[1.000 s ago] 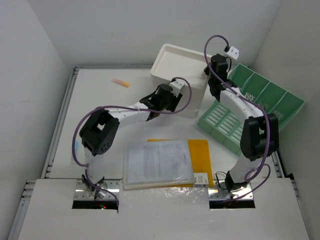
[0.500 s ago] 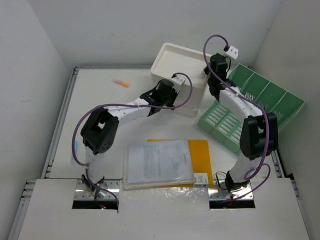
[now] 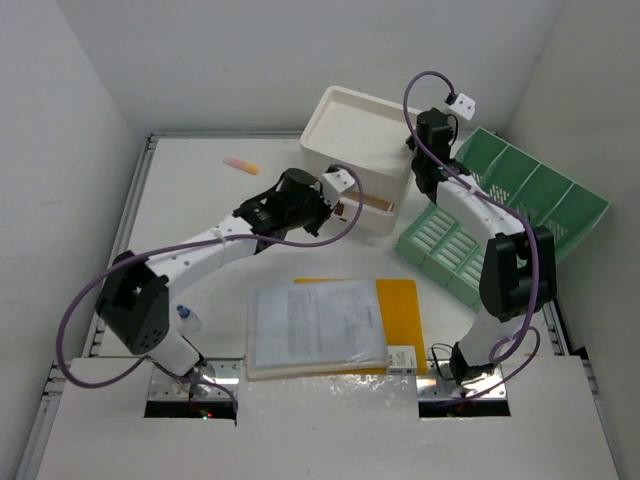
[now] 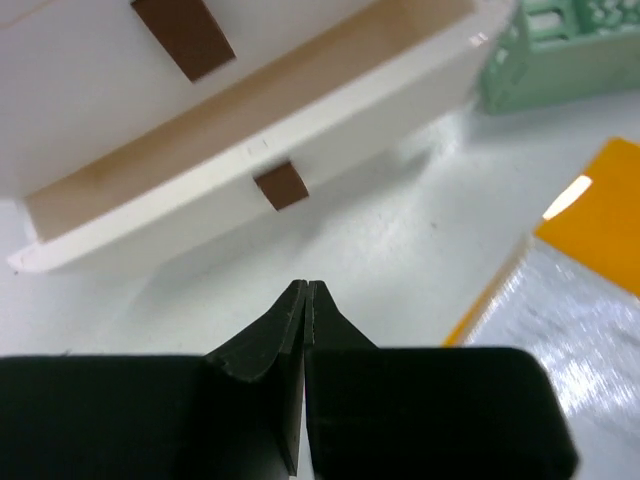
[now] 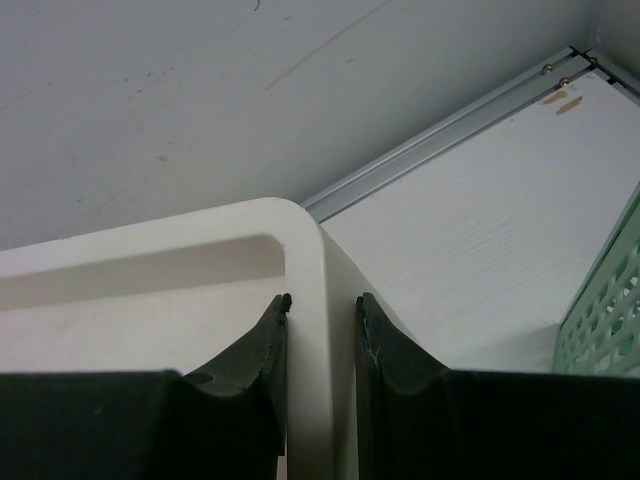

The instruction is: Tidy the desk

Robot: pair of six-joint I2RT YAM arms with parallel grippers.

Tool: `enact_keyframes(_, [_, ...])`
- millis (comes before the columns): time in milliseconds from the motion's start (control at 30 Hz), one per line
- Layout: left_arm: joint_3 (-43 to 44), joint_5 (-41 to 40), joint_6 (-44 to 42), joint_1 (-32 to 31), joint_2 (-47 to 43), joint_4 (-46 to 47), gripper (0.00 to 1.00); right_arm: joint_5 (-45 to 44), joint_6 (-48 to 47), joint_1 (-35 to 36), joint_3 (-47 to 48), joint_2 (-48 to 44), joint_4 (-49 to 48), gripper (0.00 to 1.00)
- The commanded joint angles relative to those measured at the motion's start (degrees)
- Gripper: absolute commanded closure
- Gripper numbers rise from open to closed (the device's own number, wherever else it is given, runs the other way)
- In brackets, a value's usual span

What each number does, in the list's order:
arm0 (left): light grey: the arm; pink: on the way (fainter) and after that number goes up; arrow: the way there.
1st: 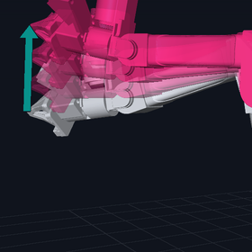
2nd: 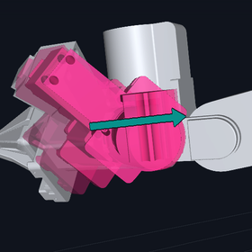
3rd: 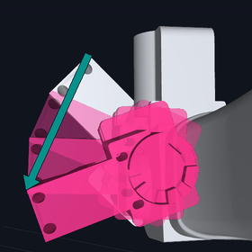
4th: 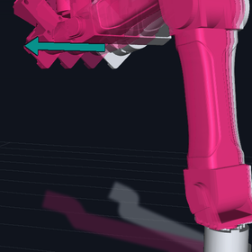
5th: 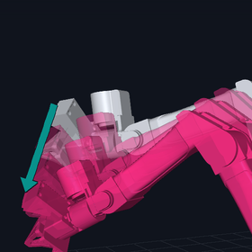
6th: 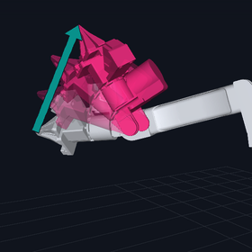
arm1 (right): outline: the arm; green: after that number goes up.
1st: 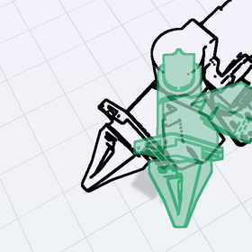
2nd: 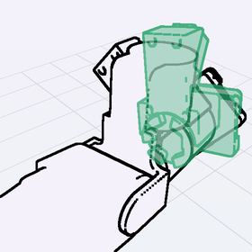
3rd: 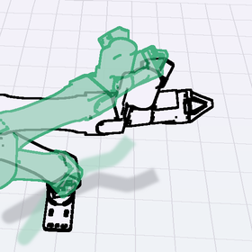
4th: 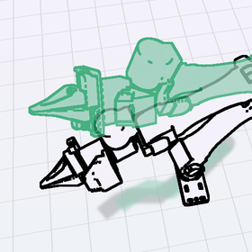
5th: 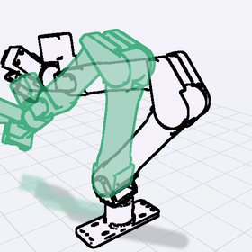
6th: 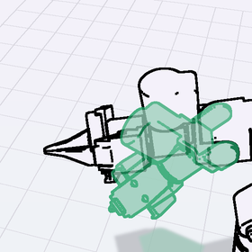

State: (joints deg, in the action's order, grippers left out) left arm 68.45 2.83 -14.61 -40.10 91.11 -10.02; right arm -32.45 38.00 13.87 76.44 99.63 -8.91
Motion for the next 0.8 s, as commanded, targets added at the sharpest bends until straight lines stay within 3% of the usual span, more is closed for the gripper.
enact_keyframes(0, [-2.3, 4.7, -3.0, -0.1, -5.8, -9.4, 1.0, 1.1, 4.5, 2.1, -2.8, 1.6, 7.6, 1.0])
enact_keyframes(133, [-6.0, 4.7, -4.9, -0.3, -11.6, -13.3, 1.0, 0.8, 3.8, 2.1, -2.0, 2.1, 7.9, 1.0])
enact_keyframes(233, [-6.8, 3.2, -6.0, -0.4, -12.4, -11.9, 1.0, 1.3, 2.6, 2.1, -2.2, 2.1, 7.2, 1.0])
enact_keyframes(267, [-6.6, 3.1, -5.1, -0.4, -12.0, -9.1, 0.95, 1.5, 2.3, 2.1, -2.3, 2.2, 7.0, 1.0])
enact_keyframes(300, [-6.6, 3.8, -4.7, -0.4, -11.1, -6.9, 0.72, 1.7, 2.3, 2.1, -2.5, 2.2, 6.7, 1.0])
enact_keyframes(333, [-7.4, 4.5, -3.2, -0.4, -10.7, -1.1, 0.61, 1.9, 2.3, 2.1, -2.8, 2.2, 6.4, 1.0])
enact_keyframes(433, [-8.2, 5.3, -0.4, -0.7, -6.8, 9.5, 0.34, 2.7, 2.8, 2.1, -3.6, 2.3, 5.6, 1.0])
enact_keyframes(500, [-6.8, 3.9, 0.6, -0.7, -2.1, 12.6, 0.27, 3.0, 3.2, 2.1, -4.1, 2.2, 5.3, 1.0])
enact_keyframes(767, [-2.0, -4.9, 3.6, -0.6, 5.9, 17.6, 0.25, 3.4, 3.2, 2.1, -4.4, 2.7, 4.6, 1.0])
